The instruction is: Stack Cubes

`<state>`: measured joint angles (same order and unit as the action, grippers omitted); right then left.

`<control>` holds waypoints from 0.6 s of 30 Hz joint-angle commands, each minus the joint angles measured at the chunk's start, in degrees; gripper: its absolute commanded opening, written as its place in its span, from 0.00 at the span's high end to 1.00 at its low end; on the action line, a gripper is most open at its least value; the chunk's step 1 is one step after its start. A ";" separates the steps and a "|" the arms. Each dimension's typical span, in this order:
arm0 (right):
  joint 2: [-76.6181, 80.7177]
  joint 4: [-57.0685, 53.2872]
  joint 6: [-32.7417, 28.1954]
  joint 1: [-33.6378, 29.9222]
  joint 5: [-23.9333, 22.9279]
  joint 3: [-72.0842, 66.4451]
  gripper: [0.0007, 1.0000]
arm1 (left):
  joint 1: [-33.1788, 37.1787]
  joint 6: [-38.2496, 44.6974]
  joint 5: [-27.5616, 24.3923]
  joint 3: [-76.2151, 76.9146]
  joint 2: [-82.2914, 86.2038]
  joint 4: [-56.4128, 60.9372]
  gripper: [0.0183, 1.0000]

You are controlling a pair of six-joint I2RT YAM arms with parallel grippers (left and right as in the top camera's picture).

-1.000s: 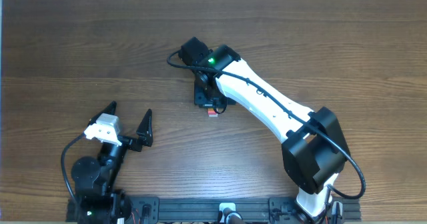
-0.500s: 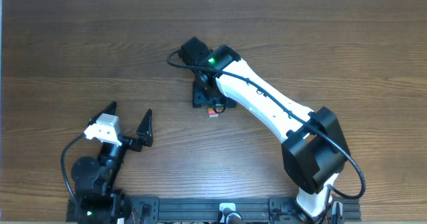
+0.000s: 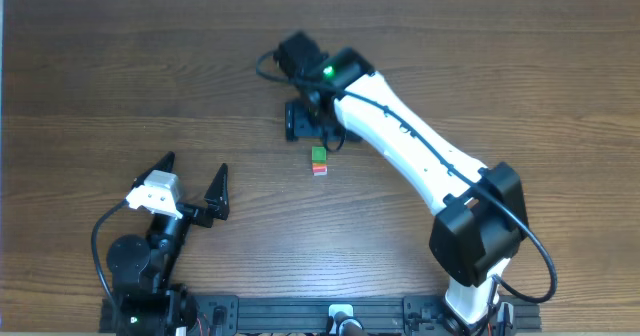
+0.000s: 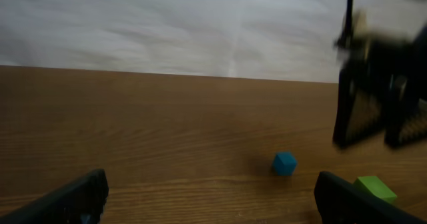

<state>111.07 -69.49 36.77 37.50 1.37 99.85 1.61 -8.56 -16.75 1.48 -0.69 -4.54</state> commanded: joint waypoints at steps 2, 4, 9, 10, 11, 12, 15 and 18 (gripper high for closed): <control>6.97 -5.53 -5.62 -3.65 -0.85 13.86 0.15 | -0.22 0.85 -0.57 -0.39 0.42 0.11 0.00; 9.27 -5.77 -6.56 -4.24 -0.87 15.91 0.15 | -0.22 0.85 -0.57 -0.39 0.42 0.11 0.00; 16.04 -4.31 -7.78 -5.84 -0.79 18.67 0.18 | -0.22 0.85 -0.57 -0.39 0.42 0.11 0.00; 17.22 -3.87 -8.20 -6.08 -0.74 18.67 0.18 | -0.22 0.85 -0.57 -0.39 0.42 0.09 0.00; 18.53 -3.50 -8.31 -6.32 -0.76 18.67 0.19 | -0.22 0.85 -0.57 -0.39 0.42 0.11 0.00; 19.52 -3.17 -8.63 -6.45 -0.74 18.67 0.19 | -0.22 0.85 -0.57 -0.39 0.42 0.11 0.00; 22.36 -1.79 -9.75 -6.54 -0.79 18.67 0.20 | -0.22 0.85 -0.57 -0.39 0.42 0.11 0.00; 24.22 -0.22 -11.02 -6.47 -0.81 18.67 0.21 | -0.22 0.85 -0.57 -0.39 0.42 0.11 0.00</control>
<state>134.23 -70.43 27.77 31.20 1.34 117.45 1.61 -8.56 -16.75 1.48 -0.69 -4.56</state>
